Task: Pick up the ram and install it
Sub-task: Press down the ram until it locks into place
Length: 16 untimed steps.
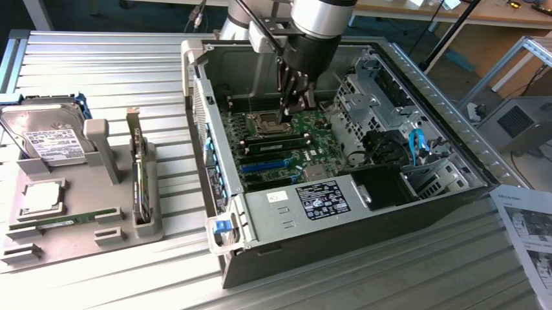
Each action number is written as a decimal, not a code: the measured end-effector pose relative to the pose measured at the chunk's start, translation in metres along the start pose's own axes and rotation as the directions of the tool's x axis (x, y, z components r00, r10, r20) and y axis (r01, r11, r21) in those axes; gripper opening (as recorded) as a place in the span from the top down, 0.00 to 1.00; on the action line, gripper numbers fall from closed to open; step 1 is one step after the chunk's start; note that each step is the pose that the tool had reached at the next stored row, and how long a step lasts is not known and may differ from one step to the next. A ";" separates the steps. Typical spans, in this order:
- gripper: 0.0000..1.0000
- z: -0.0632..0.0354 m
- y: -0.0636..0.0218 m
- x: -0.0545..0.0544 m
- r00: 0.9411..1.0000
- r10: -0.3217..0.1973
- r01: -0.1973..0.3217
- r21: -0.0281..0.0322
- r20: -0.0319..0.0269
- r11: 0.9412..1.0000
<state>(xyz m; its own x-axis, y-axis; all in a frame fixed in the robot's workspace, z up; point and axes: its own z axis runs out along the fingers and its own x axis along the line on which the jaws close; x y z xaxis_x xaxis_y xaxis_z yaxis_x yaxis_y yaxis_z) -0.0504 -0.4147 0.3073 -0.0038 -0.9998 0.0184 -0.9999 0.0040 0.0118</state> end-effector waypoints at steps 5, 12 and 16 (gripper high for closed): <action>0.89 -0.0075 0.0001 0.000 1.000 0.000 0.000 0.000 -0.001 1.000; 0.89 -0.0172 0.0002 0.000 1.000 0.000 0.000 0.000 -0.002 1.000; 0.89 -0.0180 0.0002 0.000 1.000 0.000 0.000 0.000 -0.003 1.000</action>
<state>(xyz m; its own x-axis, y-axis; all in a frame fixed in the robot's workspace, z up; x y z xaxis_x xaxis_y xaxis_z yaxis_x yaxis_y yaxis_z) -0.0504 -0.4141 0.3253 -0.0038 -0.9998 0.0212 -0.9999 0.0041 0.0117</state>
